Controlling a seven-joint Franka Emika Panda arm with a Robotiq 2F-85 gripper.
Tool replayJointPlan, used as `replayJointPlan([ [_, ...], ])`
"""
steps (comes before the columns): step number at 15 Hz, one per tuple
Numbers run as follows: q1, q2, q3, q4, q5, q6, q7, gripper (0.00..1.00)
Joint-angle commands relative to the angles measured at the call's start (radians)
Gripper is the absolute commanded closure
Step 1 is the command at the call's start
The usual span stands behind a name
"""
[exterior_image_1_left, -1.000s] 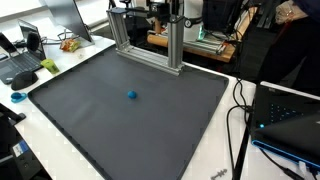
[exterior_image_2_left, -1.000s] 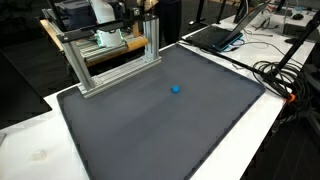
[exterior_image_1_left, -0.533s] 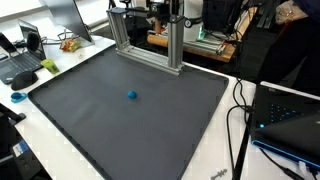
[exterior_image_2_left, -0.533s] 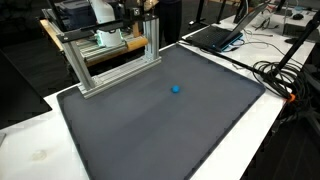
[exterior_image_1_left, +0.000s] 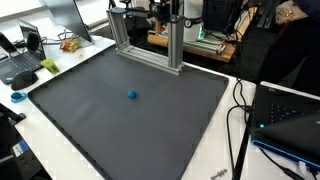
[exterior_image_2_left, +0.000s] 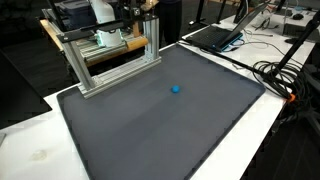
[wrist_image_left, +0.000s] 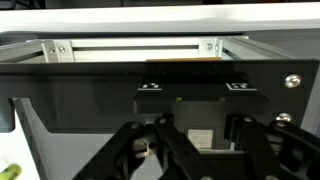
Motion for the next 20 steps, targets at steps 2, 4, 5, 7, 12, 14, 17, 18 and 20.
replayJointPlan([
  [2, 0.007, 0.011, -0.01, 0.0, 0.027, 0.001, 0.009, 0.78],
  [4, 0.009, 0.01, -0.016, -0.001, 0.036, 0.015, 0.005, 0.78],
  [5, 0.008, 0.008, -0.015, -0.001, 0.034, 0.029, 0.007, 0.78],
  [7, 0.01, 0.015, -0.015, 0.008, 0.036, 0.051, 0.006, 0.78],
  [12, 0.012, 0.07, 0.01, 0.049, 0.021, 0.132, 0.023, 0.78],
  [14, 0.01, 0.109, 0.023, 0.086, 0.012, 0.151, 0.032, 0.78],
  [17, 0.007, 0.184, 0.044, 0.174, -0.002, 0.146, 0.048, 0.78],
  [18, 0.005, 0.213, 0.051, 0.21, -0.008, 0.136, 0.056, 0.78],
  [20, 0.003, 0.277, 0.063, 0.284, -0.023, 0.124, 0.074, 0.78],
])
